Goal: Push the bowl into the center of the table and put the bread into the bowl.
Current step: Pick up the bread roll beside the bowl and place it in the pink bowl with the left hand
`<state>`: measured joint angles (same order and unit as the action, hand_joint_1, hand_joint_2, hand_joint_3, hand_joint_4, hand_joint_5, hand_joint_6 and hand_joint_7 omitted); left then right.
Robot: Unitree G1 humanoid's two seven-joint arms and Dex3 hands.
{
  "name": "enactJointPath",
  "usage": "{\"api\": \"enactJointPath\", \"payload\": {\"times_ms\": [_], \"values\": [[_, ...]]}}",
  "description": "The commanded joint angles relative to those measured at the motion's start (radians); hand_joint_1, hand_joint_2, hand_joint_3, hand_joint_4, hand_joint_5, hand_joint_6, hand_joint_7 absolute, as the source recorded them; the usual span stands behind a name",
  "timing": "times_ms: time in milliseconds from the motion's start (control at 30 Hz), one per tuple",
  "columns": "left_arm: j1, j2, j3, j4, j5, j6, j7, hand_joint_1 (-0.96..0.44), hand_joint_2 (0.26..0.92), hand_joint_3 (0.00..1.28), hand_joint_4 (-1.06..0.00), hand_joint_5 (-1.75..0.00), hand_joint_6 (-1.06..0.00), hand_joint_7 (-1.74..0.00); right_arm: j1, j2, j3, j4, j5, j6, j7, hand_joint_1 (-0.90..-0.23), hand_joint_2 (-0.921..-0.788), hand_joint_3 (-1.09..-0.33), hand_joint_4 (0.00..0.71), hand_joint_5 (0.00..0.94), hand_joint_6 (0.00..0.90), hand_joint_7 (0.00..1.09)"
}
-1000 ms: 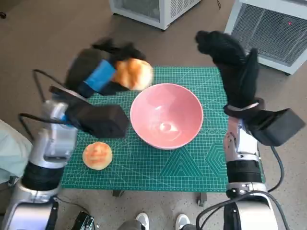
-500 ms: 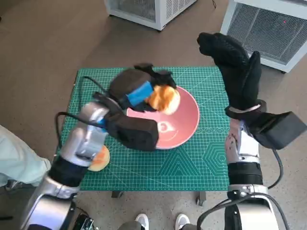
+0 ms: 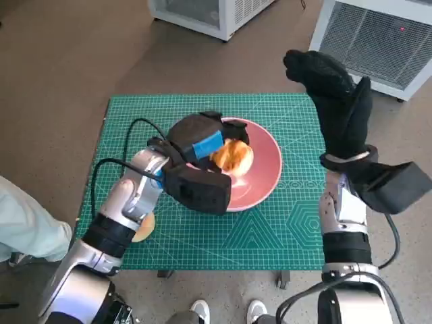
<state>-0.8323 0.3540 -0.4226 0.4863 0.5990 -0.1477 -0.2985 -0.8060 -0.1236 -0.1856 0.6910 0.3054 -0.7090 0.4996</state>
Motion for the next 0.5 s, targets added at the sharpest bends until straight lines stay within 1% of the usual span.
{"api": "enactJointPath", "payload": {"times_ms": [33, 100, 200, 367, 500], "values": [[0.004, 0.005, 0.003, -0.034, -0.012, 0.023, -0.049, -0.1, 0.82, 0.02, -0.12, -0.05, -0.3, -0.07, 0.025, -0.008, 0.0, -0.002, -0.017, 0.004, -0.014, -0.678, -0.921, -0.711, 0.22, 0.003, 0.08, 0.52], [0.01, 0.012, 0.004, -0.059, -0.006, 0.031, -0.06, -0.18, 0.804, 0.01, -0.09, -0.02, -0.29, -0.03, 0.025, -0.007, -0.001, 0.003, -0.016, 0.003, -0.015, -0.677, -0.921, -0.71, 0.22, 0.003, 0.083, 0.51], [0.025, 0.026, 0.013, -0.101, -0.006, 0.033, -0.065, -0.25, 0.798, 0.0, -0.08, -0.01, -0.28, -0.01, 0.024, -0.004, 0.0, 0.005, -0.016, 0.004, -0.018, -0.676, -0.921, -0.709, 0.22, 0.003, 0.086, 0.51], [0.059, 0.057, 0.052, -0.19, -0.042, 0.043, -0.097, -0.3, 0.796, 0.0, -0.06, 0.0, -0.28, -0.01, 0.026, 0.005, 0.005, 0.001, -0.019, 0.005, -0.026, -0.675, -0.921, -0.711, 0.219, 0.002, 0.089, 0.5], [0.094, 0.093, 0.105, -0.285, -0.097, 0.057, -0.148, -0.32, 0.795, 0.0, -0.04, 0.0, -0.27, 0.0, 0.024, 0.01, 0.008, 0.002, -0.02, 0.006, -0.03, -0.674, -0.921, -0.712, 0.218, 0.001, 0.091, 0.49]]}}
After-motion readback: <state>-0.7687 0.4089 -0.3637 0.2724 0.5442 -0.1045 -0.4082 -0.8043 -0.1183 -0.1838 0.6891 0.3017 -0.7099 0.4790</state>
